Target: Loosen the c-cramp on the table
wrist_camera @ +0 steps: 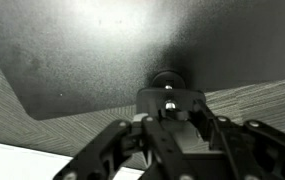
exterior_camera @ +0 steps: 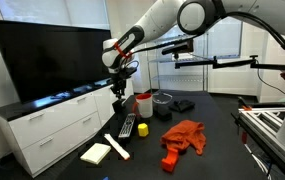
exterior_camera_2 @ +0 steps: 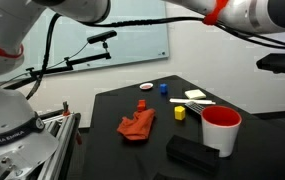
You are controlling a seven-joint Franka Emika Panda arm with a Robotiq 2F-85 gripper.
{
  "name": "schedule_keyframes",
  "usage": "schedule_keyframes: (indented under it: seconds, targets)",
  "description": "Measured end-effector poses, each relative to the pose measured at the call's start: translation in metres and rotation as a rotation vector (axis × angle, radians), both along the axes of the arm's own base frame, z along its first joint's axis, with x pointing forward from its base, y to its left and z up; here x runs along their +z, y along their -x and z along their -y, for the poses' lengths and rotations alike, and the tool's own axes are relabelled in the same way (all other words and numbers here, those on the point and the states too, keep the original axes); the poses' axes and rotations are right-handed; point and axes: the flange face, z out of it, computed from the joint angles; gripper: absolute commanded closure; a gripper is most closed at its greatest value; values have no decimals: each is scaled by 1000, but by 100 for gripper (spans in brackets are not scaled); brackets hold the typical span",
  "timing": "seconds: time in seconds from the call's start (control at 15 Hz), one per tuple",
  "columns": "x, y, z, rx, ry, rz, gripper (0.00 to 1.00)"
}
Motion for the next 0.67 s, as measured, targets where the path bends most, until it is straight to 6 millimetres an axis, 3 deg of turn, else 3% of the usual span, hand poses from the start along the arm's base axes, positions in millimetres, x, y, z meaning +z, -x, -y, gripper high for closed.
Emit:
schedule_keyframes:
  seconds: [0.67]
  targets:
    - [0, 9, 24, 429, -33, -8, 85]
